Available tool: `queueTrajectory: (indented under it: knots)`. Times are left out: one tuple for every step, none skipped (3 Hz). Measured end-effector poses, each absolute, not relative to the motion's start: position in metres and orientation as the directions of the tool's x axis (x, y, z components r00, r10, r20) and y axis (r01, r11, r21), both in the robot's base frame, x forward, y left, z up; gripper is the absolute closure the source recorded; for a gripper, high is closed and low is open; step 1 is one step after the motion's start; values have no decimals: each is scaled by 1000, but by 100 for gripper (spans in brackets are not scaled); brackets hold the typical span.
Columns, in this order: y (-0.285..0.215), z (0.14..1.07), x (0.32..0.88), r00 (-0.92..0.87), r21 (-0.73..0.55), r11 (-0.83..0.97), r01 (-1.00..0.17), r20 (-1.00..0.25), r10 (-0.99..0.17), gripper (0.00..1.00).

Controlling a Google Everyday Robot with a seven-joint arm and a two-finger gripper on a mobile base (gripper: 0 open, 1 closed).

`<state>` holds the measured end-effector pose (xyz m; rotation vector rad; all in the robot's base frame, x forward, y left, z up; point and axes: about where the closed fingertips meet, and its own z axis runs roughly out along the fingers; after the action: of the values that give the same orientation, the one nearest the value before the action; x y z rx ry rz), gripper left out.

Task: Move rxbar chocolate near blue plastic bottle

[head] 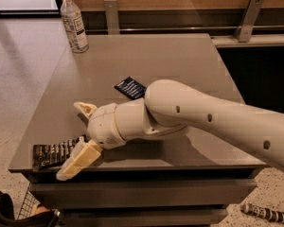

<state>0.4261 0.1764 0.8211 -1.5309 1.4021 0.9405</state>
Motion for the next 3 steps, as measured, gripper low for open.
queueTrajectory:
  knots:
    - [178,826,427,81,-95,23,-995,-930,-358,0]
    - [178,826,427,79,-95,28,-995,-931,-357,0]
    - [180,827,425,84,-98,23,-995,-930,-358,26]
